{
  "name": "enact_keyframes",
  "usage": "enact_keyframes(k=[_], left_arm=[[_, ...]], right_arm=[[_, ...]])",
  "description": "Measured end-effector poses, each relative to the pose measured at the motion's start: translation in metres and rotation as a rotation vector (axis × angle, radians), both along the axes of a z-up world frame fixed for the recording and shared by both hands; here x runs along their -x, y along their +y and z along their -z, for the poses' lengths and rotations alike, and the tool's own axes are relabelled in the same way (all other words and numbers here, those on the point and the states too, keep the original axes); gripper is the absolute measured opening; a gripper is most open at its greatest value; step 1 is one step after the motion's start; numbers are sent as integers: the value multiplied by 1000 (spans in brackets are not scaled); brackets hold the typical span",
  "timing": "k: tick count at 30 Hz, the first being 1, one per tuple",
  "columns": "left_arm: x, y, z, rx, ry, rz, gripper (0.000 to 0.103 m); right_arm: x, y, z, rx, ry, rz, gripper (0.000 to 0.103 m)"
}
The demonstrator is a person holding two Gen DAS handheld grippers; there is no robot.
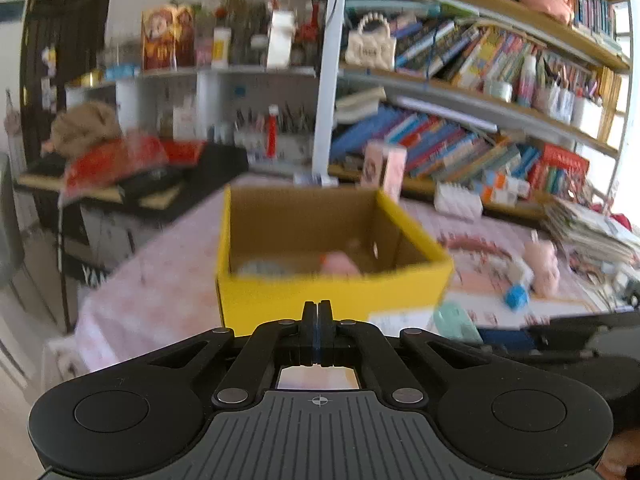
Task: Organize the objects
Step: 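Release the truck into the yellow box with the left gripper while the right gripper carries the highlighter, then lower the highlighter into the box and open the right gripper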
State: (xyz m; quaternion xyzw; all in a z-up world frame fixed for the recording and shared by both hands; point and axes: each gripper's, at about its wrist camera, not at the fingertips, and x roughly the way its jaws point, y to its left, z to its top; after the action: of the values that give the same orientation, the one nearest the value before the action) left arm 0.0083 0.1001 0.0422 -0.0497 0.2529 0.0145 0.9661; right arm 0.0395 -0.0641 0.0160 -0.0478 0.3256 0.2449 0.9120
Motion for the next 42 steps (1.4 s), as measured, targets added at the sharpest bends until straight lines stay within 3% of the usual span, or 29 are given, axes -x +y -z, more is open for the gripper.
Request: enact_keyframes(k=[4, 12, 24, 42], left_arm=[[-4, 11, -12, 24, -52, -60, 0], [-19, 17, 6, 56, 23, -89, 0], [-62, 13, 9, 26, 39, -109, 0], [-128, 4, 36, -15, 159, -155, 0]], right_arm=[[-16, 0, -9, -17, -23, -4, 23], [-32, -1, -6, -18, -1, -5, 23], [-81, 17, -14, -18, -53, -55, 23], [-145, 45, 21, 120, -59, -215, 23]])
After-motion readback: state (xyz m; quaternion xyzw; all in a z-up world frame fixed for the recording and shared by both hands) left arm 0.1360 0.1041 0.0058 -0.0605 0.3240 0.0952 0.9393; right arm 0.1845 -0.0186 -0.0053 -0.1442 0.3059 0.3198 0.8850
